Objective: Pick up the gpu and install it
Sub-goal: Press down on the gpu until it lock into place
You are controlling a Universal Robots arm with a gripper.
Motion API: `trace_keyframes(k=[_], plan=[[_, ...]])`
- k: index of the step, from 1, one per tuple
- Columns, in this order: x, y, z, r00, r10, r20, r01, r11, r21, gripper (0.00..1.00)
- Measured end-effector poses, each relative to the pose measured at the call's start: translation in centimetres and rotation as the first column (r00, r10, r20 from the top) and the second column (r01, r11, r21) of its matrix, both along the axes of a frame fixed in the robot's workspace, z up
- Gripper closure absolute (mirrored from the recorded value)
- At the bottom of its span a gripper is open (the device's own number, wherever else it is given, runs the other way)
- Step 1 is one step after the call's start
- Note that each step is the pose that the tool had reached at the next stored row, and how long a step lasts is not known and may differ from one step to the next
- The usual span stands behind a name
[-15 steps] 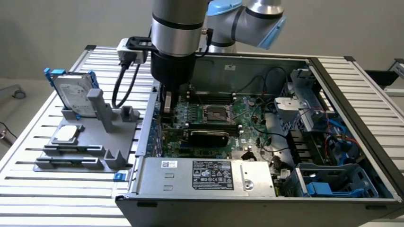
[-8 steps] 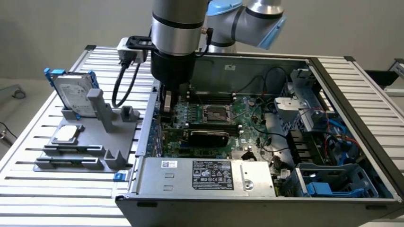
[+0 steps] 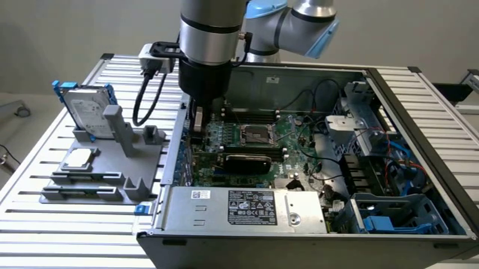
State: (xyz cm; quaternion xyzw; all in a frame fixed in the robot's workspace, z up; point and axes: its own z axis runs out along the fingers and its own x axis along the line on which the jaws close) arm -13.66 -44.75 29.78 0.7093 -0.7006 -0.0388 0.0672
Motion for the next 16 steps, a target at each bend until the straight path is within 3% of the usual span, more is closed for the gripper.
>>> trace_keyframes(k=[8,16], plan=[[-0.04,0.32,0.01,1.0,0.0,-0.0012,0.0,1.0,-0.0034,0.89],[-0.05,0.29,0.55,1.0,0.0,-0.0012,0.0,0.9999,-0.0126,0.89]])
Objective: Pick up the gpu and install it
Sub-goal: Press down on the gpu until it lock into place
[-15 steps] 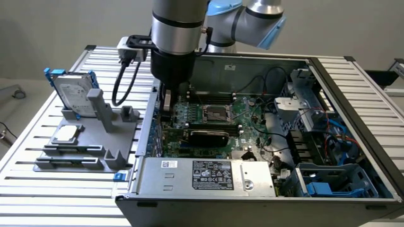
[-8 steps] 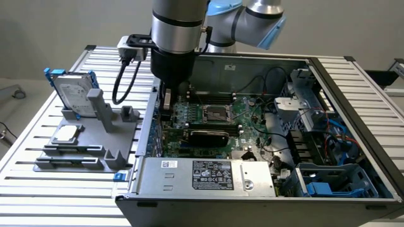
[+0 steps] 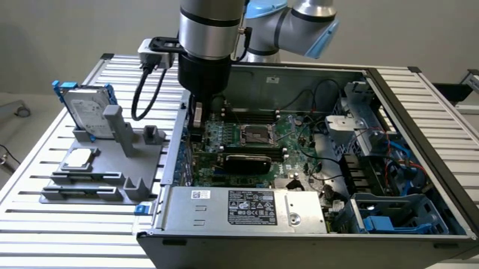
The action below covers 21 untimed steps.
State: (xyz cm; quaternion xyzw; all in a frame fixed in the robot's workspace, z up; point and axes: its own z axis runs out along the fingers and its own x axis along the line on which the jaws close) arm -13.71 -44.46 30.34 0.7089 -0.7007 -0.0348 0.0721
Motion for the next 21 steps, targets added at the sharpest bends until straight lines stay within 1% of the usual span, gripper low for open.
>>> trace_keyframes(k=[2,5,6,11,14,16,17,21], plan=[[-0.01,-0.06,0.01,1.0,0.0,-0.0001,0.0,1.0,-0.0041,0.89],[0.0,-0.22,0.02,1.0,0.002,-0.0003,-0.002,0.9999,-0.0127,0.89],[0.0,-0.27,0.02,1.0,0.002,-0.0003,-0.002,0.9999,-0.0148,0.89],[0.0,-0.6,0.01,1.0,0.008,0.0,-0.008,0.9997,-0.0229,0.89],[0.0,-0.73,-0.03,0.9999,0.012,0.0018,-0.012,0.9996,-0.025,0.89],[0.04,-0.74,-0.04,0.9999,0.014,0.0046,-0.014,0.9996,-0.0254,0.89],[0.05,-0.75,-0.07,0.9998,0.016,0.0071,-0.016,0.9995,-0.0255,0.89],[0.04,-0.74,-0.48,0.9996,0.018,0.0218,-0.017,0.9995,-0.0255,0.89]])
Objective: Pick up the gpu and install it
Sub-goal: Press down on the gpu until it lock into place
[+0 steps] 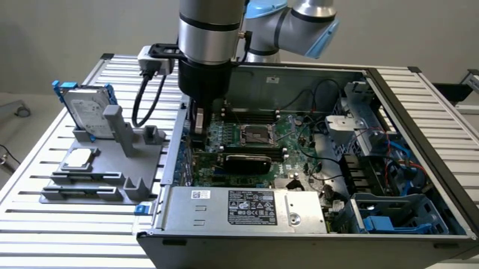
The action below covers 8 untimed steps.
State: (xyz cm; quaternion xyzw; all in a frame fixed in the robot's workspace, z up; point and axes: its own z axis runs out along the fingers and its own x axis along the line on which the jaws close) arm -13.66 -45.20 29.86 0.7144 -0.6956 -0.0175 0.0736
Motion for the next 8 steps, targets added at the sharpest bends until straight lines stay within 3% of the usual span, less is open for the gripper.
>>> trace_keyframes(k=[8], plan=[[-0.08,0.0,-0.15,1.0,-0.001,0.0013,0.001,1.0,-0.0001,0.89]])
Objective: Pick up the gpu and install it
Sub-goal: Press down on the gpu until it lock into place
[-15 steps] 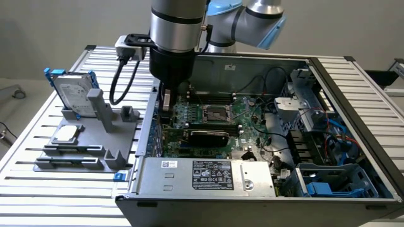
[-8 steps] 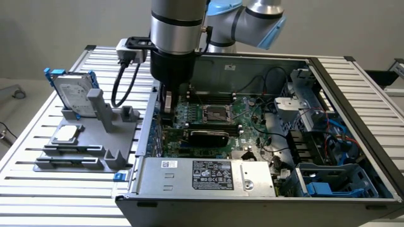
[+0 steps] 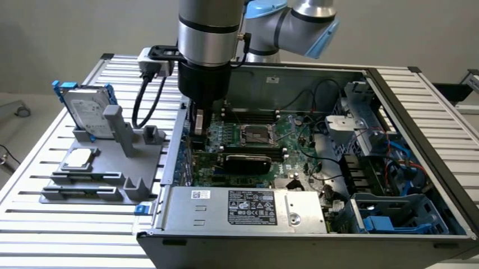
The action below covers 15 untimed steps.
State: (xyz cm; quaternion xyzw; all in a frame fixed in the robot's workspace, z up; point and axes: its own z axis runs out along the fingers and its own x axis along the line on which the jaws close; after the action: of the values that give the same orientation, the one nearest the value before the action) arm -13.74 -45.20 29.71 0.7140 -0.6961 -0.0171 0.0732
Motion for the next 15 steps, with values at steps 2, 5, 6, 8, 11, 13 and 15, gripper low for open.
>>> trace_keyframes(k=[2,5,6,8,11,13,15], plan=[[-0.01,0.0,0.0,1.0,-0.001,-0.001,0.001,1.0,0.0,0.89],[-0.03,0.0,0.0,1.0,-0.002,-0.0061,0.002,1.0,0.0,0.89],[-0.03,0.0,0.0,1.0,-0.002,-0.0077,0.002,1.0,0.0,0.89],[-0.03,0.0,0.0,1.0,-0.002,-0.009,0.002,1.0,0.0001,0.89],[-0.03,0.0,0.0,1.0,-0.003,-0.0095,0.003,1.0,0.0003,0.89],[-0.03,0.0,0.0,1.0,-0.003,-0.0094,0.003,1.0,0.0004,0.89],[-0.03,0.01,-0.01,0.9999,-0.004,-0.0094,0.004,1.0,0.0009,0.89]])
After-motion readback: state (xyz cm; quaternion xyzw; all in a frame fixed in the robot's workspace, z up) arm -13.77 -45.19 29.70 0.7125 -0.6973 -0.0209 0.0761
